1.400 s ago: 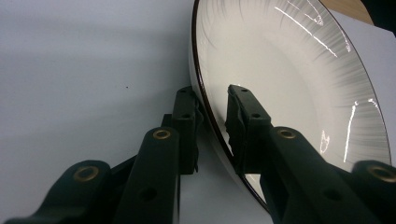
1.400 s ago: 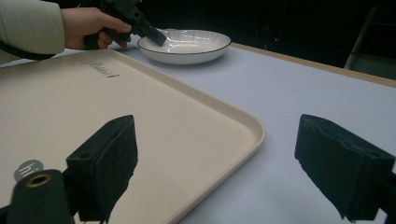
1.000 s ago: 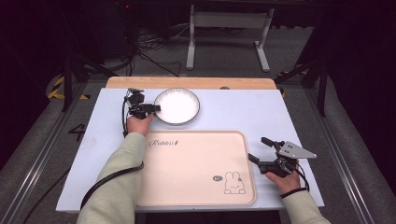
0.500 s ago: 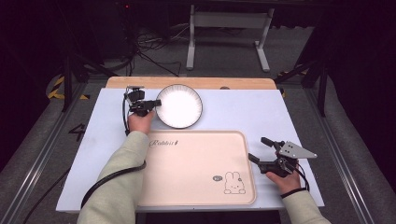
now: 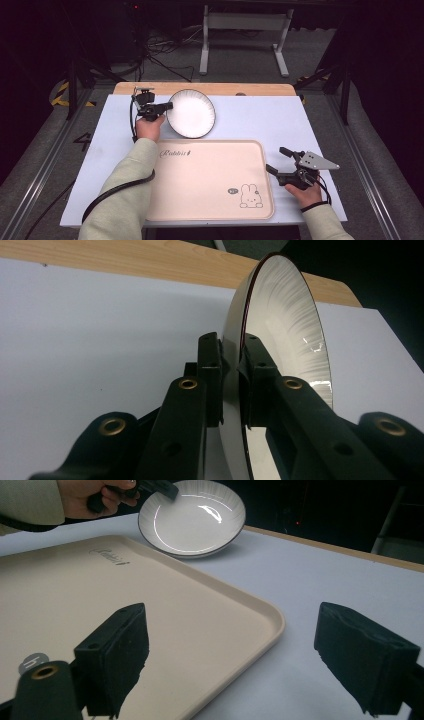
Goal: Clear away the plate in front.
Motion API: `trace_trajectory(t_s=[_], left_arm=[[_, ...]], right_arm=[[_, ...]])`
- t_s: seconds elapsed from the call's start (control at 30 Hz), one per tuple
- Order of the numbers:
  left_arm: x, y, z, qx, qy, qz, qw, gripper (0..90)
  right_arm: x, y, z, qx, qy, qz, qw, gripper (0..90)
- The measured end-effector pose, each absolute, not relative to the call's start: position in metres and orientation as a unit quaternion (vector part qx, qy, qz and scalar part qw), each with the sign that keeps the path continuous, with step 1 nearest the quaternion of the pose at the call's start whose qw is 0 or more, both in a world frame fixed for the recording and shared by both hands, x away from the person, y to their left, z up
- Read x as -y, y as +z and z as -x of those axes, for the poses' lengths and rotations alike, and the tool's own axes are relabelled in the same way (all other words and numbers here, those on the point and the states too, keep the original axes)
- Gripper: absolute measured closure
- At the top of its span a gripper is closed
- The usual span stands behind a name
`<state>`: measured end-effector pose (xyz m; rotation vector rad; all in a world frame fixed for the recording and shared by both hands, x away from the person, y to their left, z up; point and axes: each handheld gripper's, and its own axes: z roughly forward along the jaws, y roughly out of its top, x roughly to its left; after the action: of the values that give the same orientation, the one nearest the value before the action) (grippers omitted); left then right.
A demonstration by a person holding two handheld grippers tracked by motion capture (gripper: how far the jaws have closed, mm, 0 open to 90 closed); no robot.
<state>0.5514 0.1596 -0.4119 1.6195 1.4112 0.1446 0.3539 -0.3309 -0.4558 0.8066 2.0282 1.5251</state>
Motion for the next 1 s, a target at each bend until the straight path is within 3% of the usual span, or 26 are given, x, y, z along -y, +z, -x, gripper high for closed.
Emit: trace_trajectory(t_s=[1.0], left_arm=[[-0.169, -0.365, -0.516, -0.519, 0.076, -0.688, 0.502, 81.4]], right_arm=[[0.331, -0.456, -0.354, -0.739, 0.558, -0.296, 0.236, 15.0]])
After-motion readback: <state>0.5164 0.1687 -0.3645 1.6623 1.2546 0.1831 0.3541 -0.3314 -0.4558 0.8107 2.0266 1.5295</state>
